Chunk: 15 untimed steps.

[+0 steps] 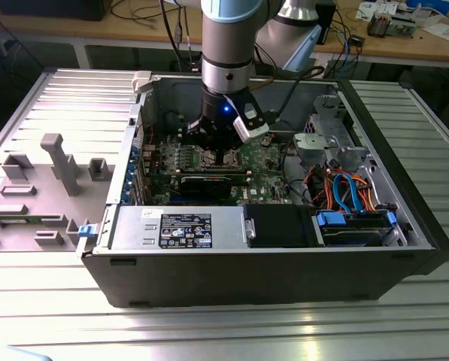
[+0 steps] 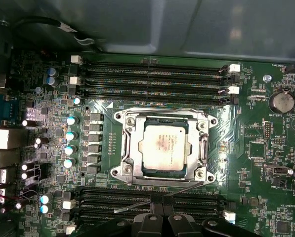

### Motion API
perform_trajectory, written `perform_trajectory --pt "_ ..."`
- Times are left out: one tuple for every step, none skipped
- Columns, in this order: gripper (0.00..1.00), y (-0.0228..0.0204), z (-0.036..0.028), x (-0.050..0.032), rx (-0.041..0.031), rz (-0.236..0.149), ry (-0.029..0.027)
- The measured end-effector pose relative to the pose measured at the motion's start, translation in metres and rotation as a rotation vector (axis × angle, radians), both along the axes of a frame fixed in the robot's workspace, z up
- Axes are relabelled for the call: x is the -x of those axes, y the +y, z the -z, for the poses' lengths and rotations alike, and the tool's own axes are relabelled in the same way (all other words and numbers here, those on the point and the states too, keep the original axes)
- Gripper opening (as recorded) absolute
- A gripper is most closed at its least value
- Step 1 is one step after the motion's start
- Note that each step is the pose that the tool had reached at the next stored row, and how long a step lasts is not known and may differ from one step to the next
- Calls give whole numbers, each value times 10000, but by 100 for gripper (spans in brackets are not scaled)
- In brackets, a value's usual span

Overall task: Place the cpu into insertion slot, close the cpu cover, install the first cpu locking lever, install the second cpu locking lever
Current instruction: 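Install the second cpu locking lever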

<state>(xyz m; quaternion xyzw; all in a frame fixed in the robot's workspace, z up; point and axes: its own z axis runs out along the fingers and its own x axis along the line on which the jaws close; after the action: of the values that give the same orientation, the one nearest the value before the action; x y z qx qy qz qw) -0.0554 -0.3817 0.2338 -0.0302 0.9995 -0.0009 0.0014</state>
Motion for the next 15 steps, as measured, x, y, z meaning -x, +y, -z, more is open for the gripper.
perform_trajectory --pt "11 -1 -2 -1 -6 -11 64" --pt "11 -1 -2 1 -6 -19 103" --pt "11 0 -2 1 -8 -38 144" --pt "11 0 2 9 -11 -77 180" --pt "11 0 18 27 -12 -136 185" --pt "11 0 27 35 -11 -169 188" --pt "11 0 37 42 -11 -202 191" --pt "11 0 47 50 -11 -241 195" --pt "11 0 57 56 -11 -283 197" --pt "11 0 65 61 -11 -332 202" --pt "11 0 71 66 -9 -384 206" --pt "11 -1 75 73 -8 -425 209" --pt "11 -1 78 82 -7 -458 211" --pt "11 0 80 93 -8 -486 210" --pt "11 0 81 105 -11 -502 210"
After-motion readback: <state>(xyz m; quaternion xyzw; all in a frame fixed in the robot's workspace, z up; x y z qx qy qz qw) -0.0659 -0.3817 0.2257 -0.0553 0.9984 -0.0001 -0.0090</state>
